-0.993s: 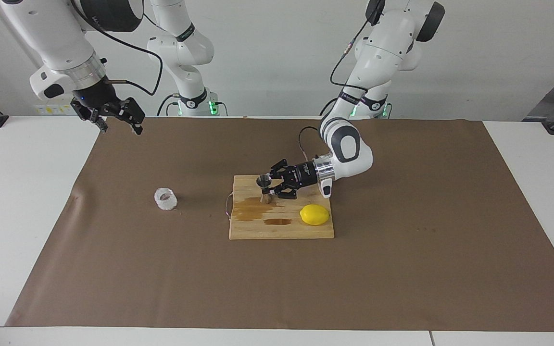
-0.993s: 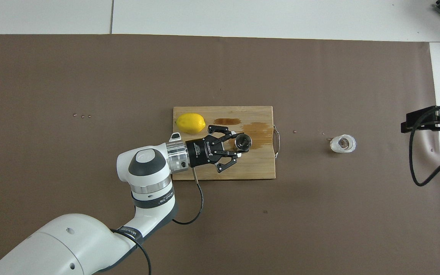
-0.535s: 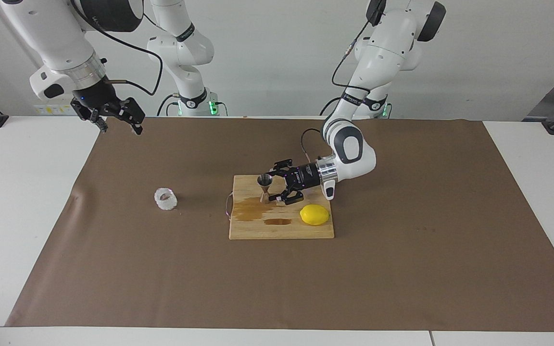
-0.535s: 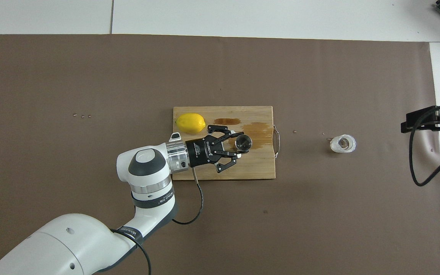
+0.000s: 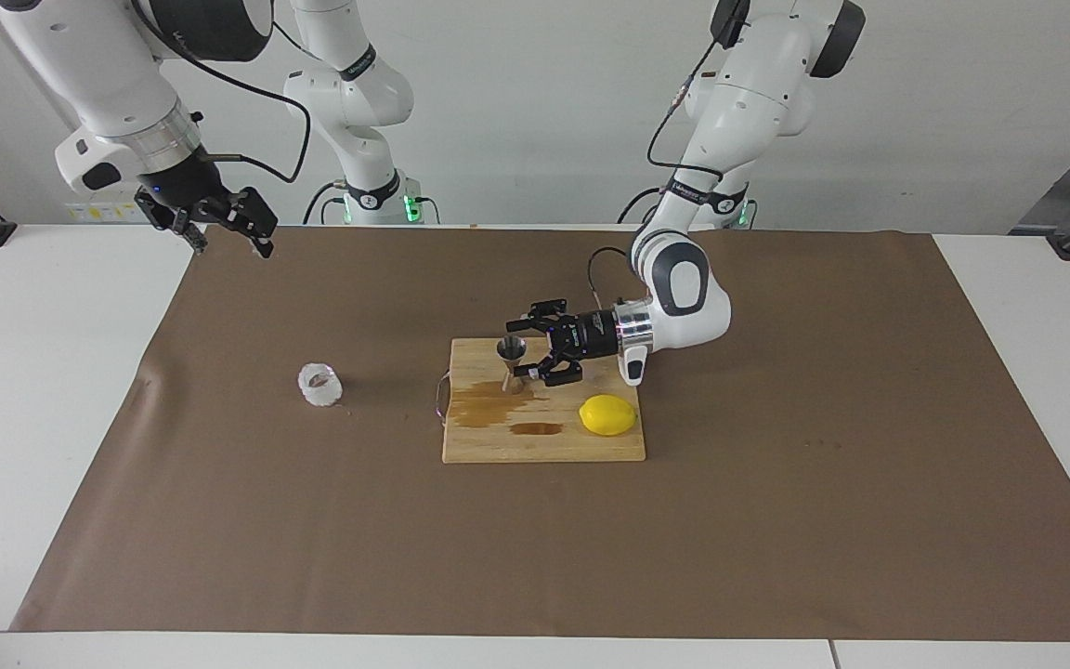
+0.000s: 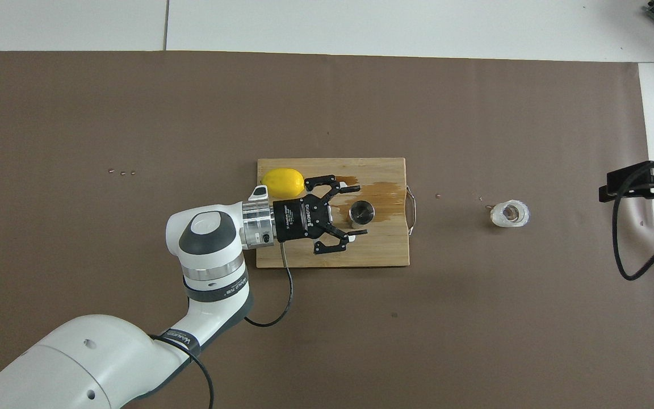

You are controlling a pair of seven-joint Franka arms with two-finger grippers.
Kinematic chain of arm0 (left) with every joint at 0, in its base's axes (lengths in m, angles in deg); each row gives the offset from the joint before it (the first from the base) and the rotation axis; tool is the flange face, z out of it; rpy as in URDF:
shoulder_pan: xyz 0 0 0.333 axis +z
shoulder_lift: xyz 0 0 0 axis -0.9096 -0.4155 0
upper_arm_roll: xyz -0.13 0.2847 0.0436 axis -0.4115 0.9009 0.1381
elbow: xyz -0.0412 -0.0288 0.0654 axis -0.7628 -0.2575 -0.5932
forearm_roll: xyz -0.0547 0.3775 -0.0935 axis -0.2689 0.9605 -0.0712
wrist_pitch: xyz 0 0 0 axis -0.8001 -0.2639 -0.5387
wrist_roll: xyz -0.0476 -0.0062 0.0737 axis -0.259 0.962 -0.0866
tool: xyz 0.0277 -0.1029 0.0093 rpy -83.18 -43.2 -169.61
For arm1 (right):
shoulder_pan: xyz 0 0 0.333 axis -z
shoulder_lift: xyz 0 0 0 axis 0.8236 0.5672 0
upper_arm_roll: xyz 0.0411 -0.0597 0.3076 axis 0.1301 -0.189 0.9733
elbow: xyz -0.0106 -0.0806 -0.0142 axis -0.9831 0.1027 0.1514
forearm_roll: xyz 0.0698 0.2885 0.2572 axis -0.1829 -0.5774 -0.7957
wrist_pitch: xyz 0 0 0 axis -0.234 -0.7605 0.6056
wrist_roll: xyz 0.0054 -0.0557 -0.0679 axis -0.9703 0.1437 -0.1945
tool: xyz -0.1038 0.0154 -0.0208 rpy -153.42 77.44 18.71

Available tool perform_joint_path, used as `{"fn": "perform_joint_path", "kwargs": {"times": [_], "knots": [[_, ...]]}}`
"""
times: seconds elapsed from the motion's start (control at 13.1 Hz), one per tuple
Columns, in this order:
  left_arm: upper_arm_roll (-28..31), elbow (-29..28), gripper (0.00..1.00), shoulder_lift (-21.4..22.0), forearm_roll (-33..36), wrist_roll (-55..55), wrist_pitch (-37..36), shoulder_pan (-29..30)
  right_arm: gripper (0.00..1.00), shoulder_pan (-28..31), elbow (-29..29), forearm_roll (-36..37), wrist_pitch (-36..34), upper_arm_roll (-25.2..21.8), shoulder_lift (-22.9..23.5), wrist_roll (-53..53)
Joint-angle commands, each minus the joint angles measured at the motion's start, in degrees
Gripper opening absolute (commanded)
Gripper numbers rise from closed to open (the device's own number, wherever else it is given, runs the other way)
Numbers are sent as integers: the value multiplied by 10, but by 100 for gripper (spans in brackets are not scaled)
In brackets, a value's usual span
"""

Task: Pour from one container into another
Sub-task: 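Lower the metal cup onto the board and open the left gripper, then withdraw the left gripper while the right gripper reaches the white cup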

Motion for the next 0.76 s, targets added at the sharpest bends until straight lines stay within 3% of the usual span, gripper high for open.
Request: {"fn": "perform_joint_path", "kwargs": {"times": [0.0, 0.46, 0.69], "knots": [[1, -1, 99, 25, 52, 29, -17, 18, 100, 4, -31, 4, 2, 3, -20, -55], [0, 54, 100, 51, 195, 114, -86, 86, 100, 7, -76, 3, 70, 2, -35, -304], [1, 113, 100, 56, 387, 115, -106, 123, 100, 22, -114, 3, 92, 0, -50, -519]]}}
